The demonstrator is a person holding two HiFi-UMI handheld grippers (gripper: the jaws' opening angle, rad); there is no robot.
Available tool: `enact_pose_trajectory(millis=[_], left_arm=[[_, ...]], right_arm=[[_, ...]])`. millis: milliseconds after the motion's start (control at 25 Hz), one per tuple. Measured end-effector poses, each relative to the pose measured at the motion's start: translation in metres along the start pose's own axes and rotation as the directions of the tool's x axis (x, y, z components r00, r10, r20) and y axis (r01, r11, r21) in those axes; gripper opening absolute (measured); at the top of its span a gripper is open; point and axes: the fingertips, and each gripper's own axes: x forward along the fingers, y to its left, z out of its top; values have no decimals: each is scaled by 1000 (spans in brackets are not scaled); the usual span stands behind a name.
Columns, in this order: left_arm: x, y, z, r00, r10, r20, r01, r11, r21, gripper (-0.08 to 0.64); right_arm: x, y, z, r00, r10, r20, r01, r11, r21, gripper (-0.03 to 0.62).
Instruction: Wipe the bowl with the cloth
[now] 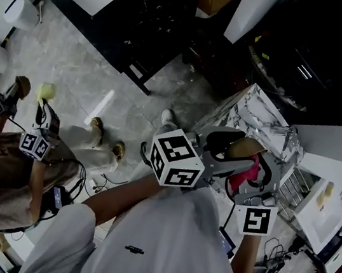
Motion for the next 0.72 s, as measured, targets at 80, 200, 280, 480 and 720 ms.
enact_pose_trajectory(millis=[80,200,280,480,720], left_arm=[[-5,0,2,1000,12,14,-12,1000,14,288],[-3,-2,1,1000,21,20,-21,1000,22,288],[-2,-3,1,1000,23,17,-24,999,30,288],[-13,-4,1,999,38,15,-38,999,20,288],[-27,2,1,1000,20,17,-20,1000,-4,288]], right_arm=[[1,0,-4,1000,7,-30,-10,995,-99,115],[0,5,-11,996,33,-84,-48,980,-194,115],[-2,12,-15,993,45,-113,-66,980,-188,115],[-2,37,-3,988,121,-97,-136,978,-158,115],[10,38,10,996,93,-8,-93,995,-43,116]])
